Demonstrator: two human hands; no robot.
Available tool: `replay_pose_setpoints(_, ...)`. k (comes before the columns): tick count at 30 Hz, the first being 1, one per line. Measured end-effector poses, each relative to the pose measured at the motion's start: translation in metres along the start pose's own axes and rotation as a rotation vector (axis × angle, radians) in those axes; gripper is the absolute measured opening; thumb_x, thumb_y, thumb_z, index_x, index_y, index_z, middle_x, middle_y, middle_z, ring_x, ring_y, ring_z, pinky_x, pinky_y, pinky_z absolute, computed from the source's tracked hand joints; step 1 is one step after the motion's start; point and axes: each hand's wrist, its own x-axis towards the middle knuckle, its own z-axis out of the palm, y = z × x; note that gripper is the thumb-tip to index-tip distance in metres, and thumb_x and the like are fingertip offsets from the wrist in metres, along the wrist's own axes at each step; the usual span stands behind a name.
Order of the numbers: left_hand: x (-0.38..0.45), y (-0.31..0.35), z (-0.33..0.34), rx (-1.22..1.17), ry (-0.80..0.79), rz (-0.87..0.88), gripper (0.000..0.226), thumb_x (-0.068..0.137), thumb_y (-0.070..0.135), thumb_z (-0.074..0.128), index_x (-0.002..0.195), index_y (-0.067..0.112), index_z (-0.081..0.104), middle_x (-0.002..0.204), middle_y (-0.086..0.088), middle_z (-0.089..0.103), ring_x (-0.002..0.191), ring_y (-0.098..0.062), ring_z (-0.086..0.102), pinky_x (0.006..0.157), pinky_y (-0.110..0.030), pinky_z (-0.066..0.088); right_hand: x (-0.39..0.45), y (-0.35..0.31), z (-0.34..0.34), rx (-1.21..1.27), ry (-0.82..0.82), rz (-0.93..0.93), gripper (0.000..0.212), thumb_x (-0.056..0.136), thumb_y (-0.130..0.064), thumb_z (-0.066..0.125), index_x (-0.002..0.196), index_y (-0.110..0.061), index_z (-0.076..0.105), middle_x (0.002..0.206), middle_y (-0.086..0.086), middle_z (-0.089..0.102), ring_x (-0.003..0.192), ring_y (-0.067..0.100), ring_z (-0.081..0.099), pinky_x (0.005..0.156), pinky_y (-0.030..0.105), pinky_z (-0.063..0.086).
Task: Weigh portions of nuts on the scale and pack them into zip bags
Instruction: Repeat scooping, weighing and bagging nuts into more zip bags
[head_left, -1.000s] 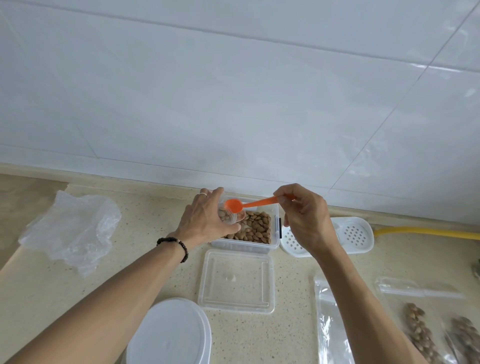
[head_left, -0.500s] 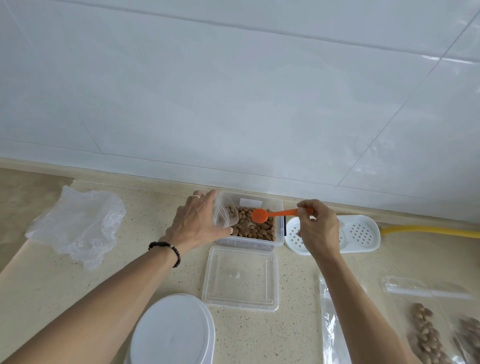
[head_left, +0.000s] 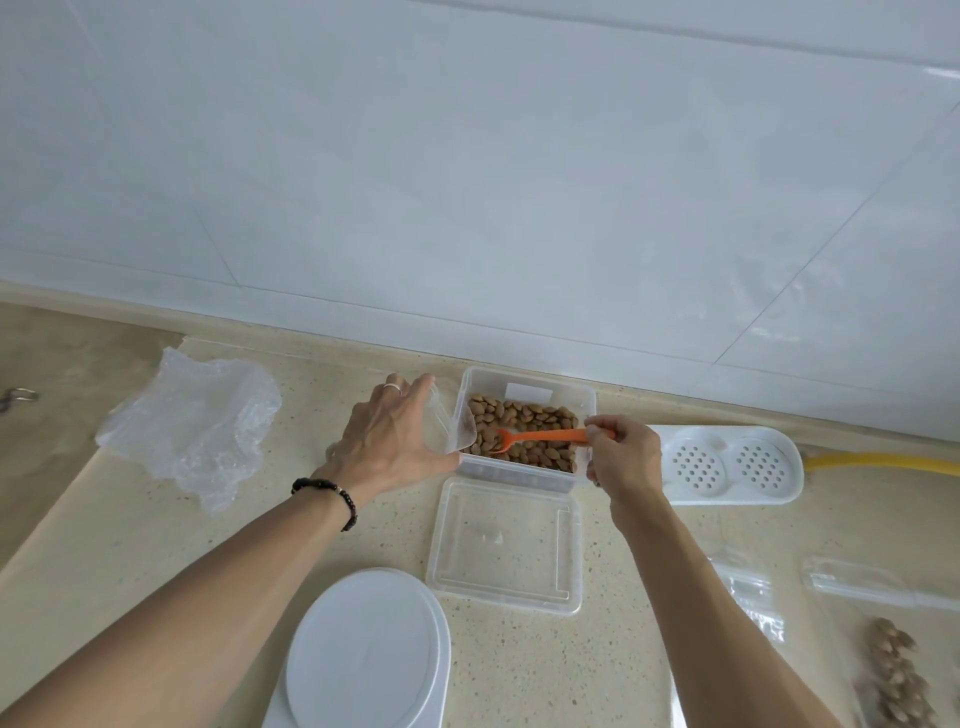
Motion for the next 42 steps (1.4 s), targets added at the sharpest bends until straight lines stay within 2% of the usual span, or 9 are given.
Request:
replay_pose_setpoints(6, 0.003, 0.011, 0.002, 0.000, -0.006, 0.006, 0.100, 0.066, 0.065, 0.069, 0.146, 0.025, 0.024, 0.133, -0.007, 0.041, 0.121, -0.026, 0.045, 0.091, -0.037, 0.046, -0.002, -0.001, -0.014, 0.210, 0.070, 0.097, 0.017, 0.092, 0.003, 0.053, 0.086, -0.008, 0.065, 0.077, 0.012, 0.068, 0.036, 0.012, 0.040, 0.040, 0.022, 0.037)
replay_pose_setpoints(10, 0.006, 0.018, 0.002, -0.014, -0.007, 0.023, 0.100, 0.065, 0.064, 0.069, 0.146, 0.025, 0.025, 0.132, -0.008, 0.042, 0.121, -0.026, 0.046, 0.092, -0.037, 0.046, -0.002, -0.005, -0.028, 0.277, 0.078, 0.092, 0.014, 0.092, 0.001, 0.055, 0.089, -0.008, 0.066, 0.084, 0.015, 0.072, 0.042, 0.014, 0.041, 0.045, 0.024, 0.039)
replay_pose_setpoints(16, 0.013, 0.033, -0.002, -0.046, 0.013, 0.054, 0.091, 0.065, 0.062, 0.070, 0.139, 0.027, 0.030, 0.120, -0.004, 0.042, 0.114, -0.023, 0.045, 0.081, -0.030, 0.038, -0.006, -0.029, -0.049, 0.367, 0.054, -0.006, 0.011, 0.094, -0.001, 0.056, 0.093, -0.008, 0.065, 0.086, 0.016, 0.071, 0.044, 0.014, 0.039, 0.043, 0.023, 0.038)
replay_pose_setpoints(19, 0.018, 0.039, -0.002, -0.016, 0.044, 0.084, 0.084, 0.064, 0.064, 0.069, 0.130, 0.026, 0.034, 0.112, -0.003, 0.043, 0.107, -0.023, 0.048, 0.078, -0.032, 0.040, -0.012, -0.043, -0.054, 0.374, 0.021, -0.078, 0.012, 0.095, -0.001, 0.056, 0.093, -0.008, 0.065, 0.085, 0.015, 0.071, 0.044, 0.014, 0.040, 0.043, 0.023, 0.038)
replay_pose_setpoints(26, 0.023, 0.051, -0.004, 0.022, 0.082, 0.111, 0.093, 0.064, 0.067, 0.070, 0.137, 0.023, 0.033, 0.118, -0.006, 0.046, 0.108, -0.025, 0.049, 0.081, -0.035, 0.042, -0.022, -0.059, -0.051, 0.107, 0.016, -0.299, 0.013, 0.095, -0.007, 0.055, 0.092, -0.014, 0.066, 0.086, 0.009, 0.071, 0.041, 0.012, 0.049, 0.042, 0.025, 0.043)
replay_pose_setpoints(31, 0.021, 0.056, -0.001, 0.040, 0.089, 0.107, 0.090, 0.063, 0.070, 0.069, 0.133, 0.023, 0.035, 0.115, -0.006, 0.046, 0.107, -0.025, 0.049, 0.080, -0.037, 0.044, -0.029, -0.063, -0.039, -0.132, 0.032, -0.481, 0.016, 0.095, -0.012, 0.055, 0.089, -0.023, 0.065, 0.082, -0.007, 0.067, 0.051, 0.030, 0.056, 0.050, 0.040, 0.051)
replay_pose_setpoints(34, 0.020, 0.057, 0.002, 0.039, 0.107, 0.115, 0.088, 0.063, 0.070, 0.068, 0.131, 0.023, 0.037, 0.111, -0.006, 0.046, 0.103, -0.024, 0.049, 0.079, -0.037, 0.045, -0.034, -0.063, -0.033, -0.204, -0.032, -0.567, 0.016, 0.095, -0.011, 0.055, 0.090, -0.021, 0.065, 0.081, -0.009, 0.066, 0.049, 0.017, 0.055, 0.050, 0.035, 0.051)
replay_pose_setpoints(37, 0.019, 0.056, 0.001, -0.009, 0.135, 0.128, 0.084, 0.066, 0.074, 0.063, 0.126, 0.022, 0.037, 0.103, -0.004, 0.043, 0.096, -0.022, 0.047, 0.076, -0.036, 0.044, -0.038, -0.061, -0.030, -0.235, -0.180, -0.619, 0.016, 0.096, -0.009, 0.056, 0.091, -0.018, 0.067, 0.077, -0.005, 0.066, 0.051, 0.028, 0.054, 0.051, 0.044, 0.050)
replay_pose_setpoints(42, 0.020, 0.055, -0.006, -0.087, 0.112, 0.073, 0.102, 0.065, 0.064, 0.074, 0.144, 0.018, 0.029, 0.123, -0.009, 0.045, 0.110, -0.024, 0.049, 0.087, -0.036, 0.045, -0.037, -0.067, -0.037, -0.205, -0.209, -0.639, 0.023, 0.096, -0.010, 0.057, 0.085, -0.028, 0.065, 0.076, -0.017, 0.066, 0.050, 0.015, 0.046, 0.051, 0.041, 0.046)
